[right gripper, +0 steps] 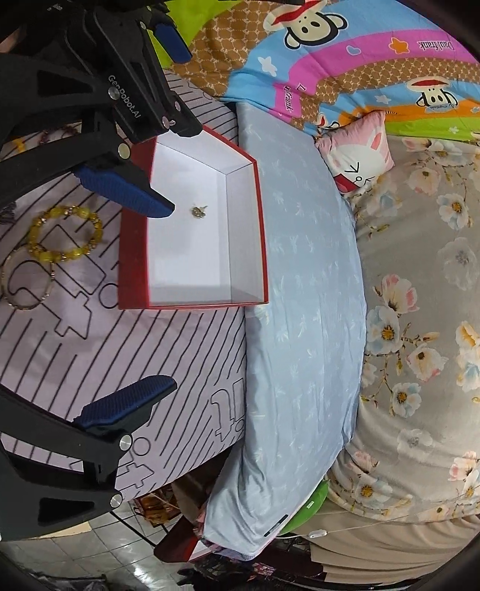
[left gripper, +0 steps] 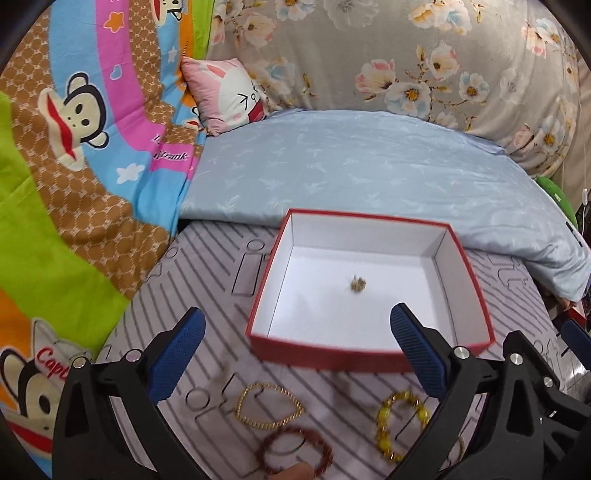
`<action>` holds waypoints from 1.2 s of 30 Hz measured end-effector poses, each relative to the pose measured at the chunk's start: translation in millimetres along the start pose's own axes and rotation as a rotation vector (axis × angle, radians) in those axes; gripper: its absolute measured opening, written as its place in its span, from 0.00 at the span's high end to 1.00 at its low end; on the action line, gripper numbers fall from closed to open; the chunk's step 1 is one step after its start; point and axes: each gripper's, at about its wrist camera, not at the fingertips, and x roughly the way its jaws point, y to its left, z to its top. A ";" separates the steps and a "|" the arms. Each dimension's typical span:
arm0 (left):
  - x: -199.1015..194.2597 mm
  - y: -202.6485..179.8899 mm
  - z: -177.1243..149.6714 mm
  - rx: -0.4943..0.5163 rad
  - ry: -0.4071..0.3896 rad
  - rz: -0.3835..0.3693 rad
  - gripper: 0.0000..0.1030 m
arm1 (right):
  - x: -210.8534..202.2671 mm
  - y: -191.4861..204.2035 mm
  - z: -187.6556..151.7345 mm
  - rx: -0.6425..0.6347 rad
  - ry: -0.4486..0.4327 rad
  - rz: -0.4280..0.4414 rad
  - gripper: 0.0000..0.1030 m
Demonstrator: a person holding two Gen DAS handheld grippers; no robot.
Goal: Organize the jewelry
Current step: 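Move both grippers back from the red box toward the jewelry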
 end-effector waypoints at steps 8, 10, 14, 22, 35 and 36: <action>-24.0 6.8 -29.1 -0.019 0.078 -0.002 0.07 | -25.7 -5.8 -33.4 0.034 0.037 0.013 0.19; -31.5 7.0 -33.5 -0.015 0.068 0.006 0.07 | -30.5 -6.6 -39.1 0.034 0.042 0.011 0.19; -36.2 9.0 -40.6 -0.025 0.097 -0.027 0.07 | -37.2 -9.0 -48.2 0.038 0.051 0.016 0.19; -46.6 9.9 -58.9 0.003 0.085 -0.012 0.07 | -48.0 -6.2 -64.2 0.021 0.062 0.015 0.19; -43.1 29.9 -90.7 -0.028 0.161 -0.038 0.07 | -56.2 4.3 -90.8 -0.041 0.081 0.015 0.19; -43.2 32.0 -93.6 -0.028 0.161 -0.033 0.07 | -56.3 4.2 -93.2 -0.045 0.085 0.018 0.19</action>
